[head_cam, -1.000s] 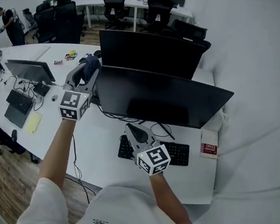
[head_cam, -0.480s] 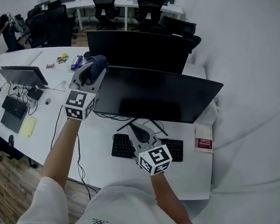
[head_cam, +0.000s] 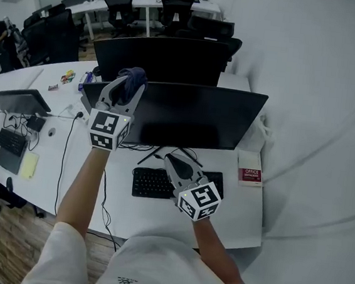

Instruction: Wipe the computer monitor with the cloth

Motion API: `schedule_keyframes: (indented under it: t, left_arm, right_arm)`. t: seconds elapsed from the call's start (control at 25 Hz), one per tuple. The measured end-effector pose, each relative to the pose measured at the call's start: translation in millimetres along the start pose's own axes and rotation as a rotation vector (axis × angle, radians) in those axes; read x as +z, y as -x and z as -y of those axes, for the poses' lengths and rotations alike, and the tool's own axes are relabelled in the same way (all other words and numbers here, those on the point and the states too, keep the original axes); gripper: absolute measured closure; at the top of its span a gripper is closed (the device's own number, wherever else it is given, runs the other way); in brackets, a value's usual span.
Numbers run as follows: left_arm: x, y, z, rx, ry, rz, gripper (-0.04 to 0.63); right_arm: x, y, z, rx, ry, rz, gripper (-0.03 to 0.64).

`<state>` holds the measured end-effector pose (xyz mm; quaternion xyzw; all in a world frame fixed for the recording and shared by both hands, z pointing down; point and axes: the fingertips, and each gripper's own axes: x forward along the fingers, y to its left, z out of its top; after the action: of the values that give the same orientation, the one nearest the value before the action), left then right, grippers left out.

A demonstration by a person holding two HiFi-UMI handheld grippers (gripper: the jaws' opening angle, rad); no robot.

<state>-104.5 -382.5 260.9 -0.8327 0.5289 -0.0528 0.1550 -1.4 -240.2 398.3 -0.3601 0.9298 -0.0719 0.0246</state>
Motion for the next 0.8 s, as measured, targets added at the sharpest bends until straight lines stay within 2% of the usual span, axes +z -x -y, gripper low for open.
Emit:
schedule_keyframes:
  t: [0.8]
  left_arm:
    - [43.3,-78.4,133.3,-0.175,0.043,0.070,0.440]
  right_arm:
    - [11.3,85.6,78.8,-0.168,-0.023,0.036,0.597]
